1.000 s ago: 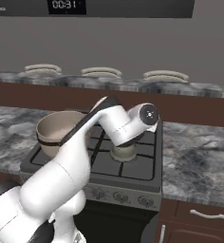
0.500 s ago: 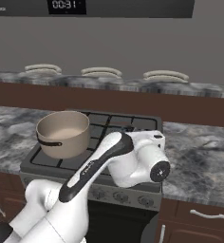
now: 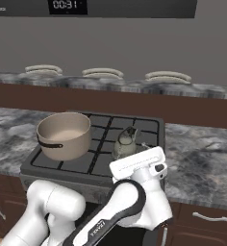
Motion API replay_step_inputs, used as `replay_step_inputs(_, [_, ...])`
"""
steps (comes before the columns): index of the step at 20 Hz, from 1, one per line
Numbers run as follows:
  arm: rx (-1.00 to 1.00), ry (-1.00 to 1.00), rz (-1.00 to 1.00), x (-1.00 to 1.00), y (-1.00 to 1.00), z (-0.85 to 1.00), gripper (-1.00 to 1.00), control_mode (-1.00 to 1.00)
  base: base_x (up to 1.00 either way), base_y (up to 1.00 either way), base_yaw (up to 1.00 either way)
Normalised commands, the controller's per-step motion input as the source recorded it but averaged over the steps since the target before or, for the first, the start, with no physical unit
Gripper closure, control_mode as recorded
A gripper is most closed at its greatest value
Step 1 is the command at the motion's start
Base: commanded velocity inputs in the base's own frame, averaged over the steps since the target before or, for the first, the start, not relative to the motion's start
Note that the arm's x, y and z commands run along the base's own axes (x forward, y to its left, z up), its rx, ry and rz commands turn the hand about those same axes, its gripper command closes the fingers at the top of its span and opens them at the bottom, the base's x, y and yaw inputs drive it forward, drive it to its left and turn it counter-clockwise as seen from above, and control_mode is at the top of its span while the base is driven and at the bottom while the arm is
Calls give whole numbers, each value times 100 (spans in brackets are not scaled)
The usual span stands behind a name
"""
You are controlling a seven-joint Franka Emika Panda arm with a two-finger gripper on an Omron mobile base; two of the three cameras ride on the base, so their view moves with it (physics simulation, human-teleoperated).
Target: Pick the kettle from the counter and place it on a stove burner. Then turn the burner on.
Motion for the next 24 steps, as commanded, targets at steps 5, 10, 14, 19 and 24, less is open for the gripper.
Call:
replay_step_inputs(5, [-4,-31,2,-49,-23,-22,-100,-100,0,0,0])
replay_step_inputs(10, [0,-18,0,-32,-30,-31,-100,-100,0,0,0])
replay_step_inputs(14, [-1,-2,0,-21,-8,-43,-100,-100,0,0,0])
replay_step_inputs(19, [0,0,0,-17,0,-39,-100,-100,0,0,0])
replay_step_inputs(24, [0,0,0,-23,-2,-25,-100,-100,0,0,0])
